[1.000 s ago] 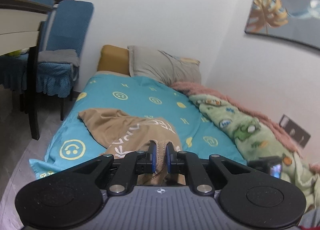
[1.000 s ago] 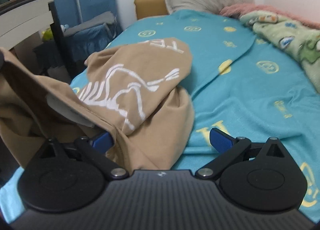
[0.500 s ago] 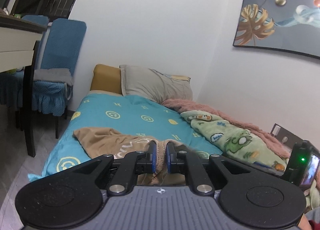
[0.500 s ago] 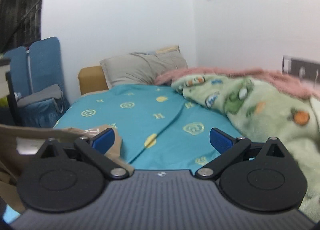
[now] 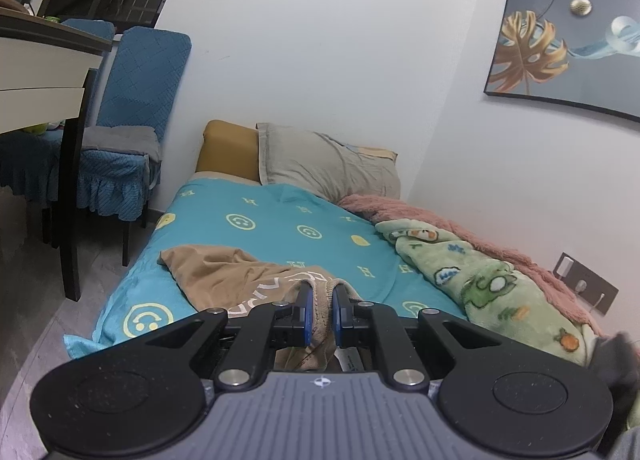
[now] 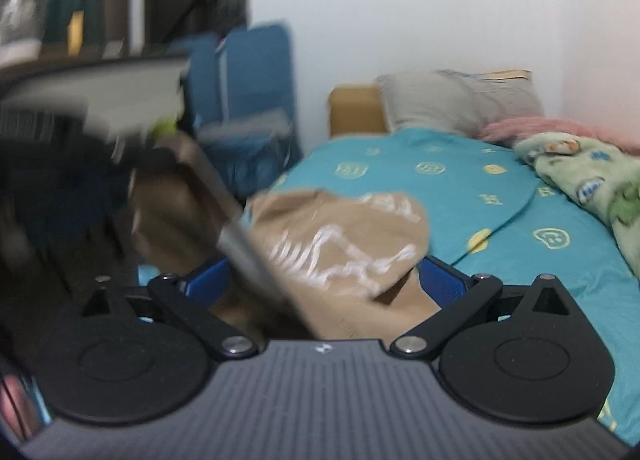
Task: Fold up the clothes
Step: 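Lift the T-shirt with the left tool while the right tool grasps another edge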
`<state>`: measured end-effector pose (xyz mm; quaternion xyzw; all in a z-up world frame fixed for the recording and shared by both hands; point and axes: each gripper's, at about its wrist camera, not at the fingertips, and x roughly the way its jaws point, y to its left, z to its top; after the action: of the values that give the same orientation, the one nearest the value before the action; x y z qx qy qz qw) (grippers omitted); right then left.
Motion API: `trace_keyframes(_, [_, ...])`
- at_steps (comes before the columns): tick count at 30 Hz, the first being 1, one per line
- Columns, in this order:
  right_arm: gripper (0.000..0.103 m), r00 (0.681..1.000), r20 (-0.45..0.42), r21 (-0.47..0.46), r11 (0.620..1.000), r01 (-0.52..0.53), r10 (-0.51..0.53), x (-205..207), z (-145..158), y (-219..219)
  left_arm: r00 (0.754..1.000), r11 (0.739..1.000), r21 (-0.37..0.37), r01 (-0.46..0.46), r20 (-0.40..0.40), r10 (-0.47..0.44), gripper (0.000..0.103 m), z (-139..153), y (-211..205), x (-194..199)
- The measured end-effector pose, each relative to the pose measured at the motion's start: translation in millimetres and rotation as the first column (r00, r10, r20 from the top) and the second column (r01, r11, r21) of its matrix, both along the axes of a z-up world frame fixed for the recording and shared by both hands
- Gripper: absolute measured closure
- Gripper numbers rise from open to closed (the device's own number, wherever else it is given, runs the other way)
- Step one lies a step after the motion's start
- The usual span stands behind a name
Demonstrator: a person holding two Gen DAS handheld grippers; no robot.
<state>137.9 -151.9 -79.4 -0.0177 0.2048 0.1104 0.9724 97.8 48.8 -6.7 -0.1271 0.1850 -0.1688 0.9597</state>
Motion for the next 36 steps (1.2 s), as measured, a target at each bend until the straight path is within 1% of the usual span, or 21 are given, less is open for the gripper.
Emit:
trace_keyframes(1, [0.000,1.000,-0.017,-0.045,0.999,0.002,-0.003,4.1,-4.7,5.8,1.000,1.000,-0.004,-0.004,0.003,0.004,0.092,0.4,0.9,-0.2])
trace_keyframes(3, [0.000,0.993,-0.075,-0.105,0.991,0.088,-0.096,21.1,-17.9,3.8,1.000,1.000,-0.011,-0.012,0.010,0.012,0.092,1.3,2.6,-0.7])
trace_keyframes(4, [0.000,0.980,-0.119,-0.106,0.984,0.145,-0.157,30.9,-23.4,-4.3,0.999,0.999,-0.017,-0.030,0.020,0.031,0.092,2.1,4.4,-2.0])
trace_keyframes(5, [0.000,0.962,-0.158,-0.053,0.975,0.216,-0.222,36.7,-26.7,-20.3,0.999,0.999,-0.024,-0.045,0.023,0.045,0.092,2.9,7.3,-2.7])
trace_keyframes(7, [0.001,0.913,-0.243,0.049,0.936,0.348,-0.327,47.6,-33.2,-51.5,0.998,0.997,-0.039,-0.067,0.016,0.068,0.092,3.4,12.6,-2.8])
trace_keyframes(8, [0.001,0.906,-0.280,0.120,0.925,0.361,-0.317,48.3,-36.1,-61.7,0.997,0.996,-0.034,-0.078,-0.001,0.078,0.092,2.7,14.1,-1.4])
trace_keyframes(9, [0.007,0.899,-0.316,0.190,0.908,0.373,-0.303,49.1,-39.0,-71.9,0.996,0.996,-0.028,-0.088,-0.018,0.088,0.092,1.8,15.7,0.0])
trace_keyframes(10, [0.029,0.892,-0.350,0.259,0.885,0.387,-0.287,49.9,-41.9,-82.1,0.995,0.995,-0.021,-0.094,-0.042,0.093,0.092,-0.3,17.0,2.1])
trace_keyframes(11, [0.040,0.887,-0.376,0.313,0.864,0.395,-0.269,49.9,-44.4,-89.5,0.993,0.995,-0.014,-0.100,-0.069,0.099,0.092,-3.2,18.5,4.1])
trace_keyframes(12, [0.052,0.895,-0.364,0.303,0.876,0.376,-0.259,46.8,-44.0,-82.3,0.990,0.994,-0.006,-0.106,-0.096,0.105,0.092,-6.1,19.9,6.1])
trace_keyframes(13, [0.070,0.905,-0.340,0.281,0.890,0.358,-0.257,45.5,-39.5,-75.6,0.986,0.994,0.002,-0.111,-0.123,0.111,0.092,-9.0,21.3,8.1])
trace_keyframes(14, [0.078,0.917,-0.309,0.262,0.905,0.335,-0.250,43.1,-34.8,-69.8,0.983,0.993,0.017,-0.113,-0.144,0.114,0.092,-11.9,22.1,10.2])
trace_keyframes(15, [0.081,0.927,-0.281,0.247,0.914,0.321,-0.250,42.4,-30.1,-67.7,0.979,0.992,0.034,-0.120,-0.161,0.124,0.092,-14.5,23.0,11.5])
trace_keyframes(17, [0.084,0.942,-0.227,0.219,0.930,0.296,-0.246,40.9,-21.1,-64.1,0.970,0.991,0.055,-0.119,-0.206,0.128,0.092,-20.2,25.1,15.2])
trace_keyframes(20, [0.085,0.950,-0.199,0.222,0.933,0.282,-0.240,38.6,-14.4,-67.7,0.949,0.991,0.084,-0.106,-0.291,0.126,0.091,-33.5,25.8,22.2])
trace_keyframes(24, [0.085,0.952,-0.215,0.275,0.922,0.274,-0.218,38.4,-14.0,-73.9,0.917,0.985,0.142,-0.098,-0.371,0.145,0.082,-52.8,23.8,27.8])
trace_keyframes(25, [0.085,0.952,-0.217,0.278,0.922,0.271,-0.214,35.7,-14.4,-71.7,0.913,0.984,0.149,-0.097,-0.380,0.148,0.077,-55.4,23.0,28.5])
trace_keyframes(27, [0.086,0.954,-0.217,0.282,0.922,0.266,-0.208,35.5,-13.6,-70.7,0.912,0.983,0.164,-0.082,-0.385,0.141,0.054,-58.3,18.6,29.0])
trace_keyframes(30, [0.086,0.958,-0.208,0.291,0.923,0.254,-0.198,34.3,-10.3,-68.7,0.918,0.972,0.231,-0.049,-0.372,0.135,0.051,-62.1,3.3,29.4])
trace_keyframes(33, [0.086,0.965,-0.172,0.291,0.925,0.243,-0.199,30.8,-4.9,-66.4,0.906,0.935,0.349,-0.069,-0.371,0.205,0.051,-73.5,-11.8,35.9])
trace_keyframes(36, [0.085,0.964,-0.113,0.294,0.919,0.263,-0.240,25.5,0.5,-69.7,0.869,0.878,0.447,-0.174,-0.349,0.350,0.050,-83.4,-10.4,41.1])
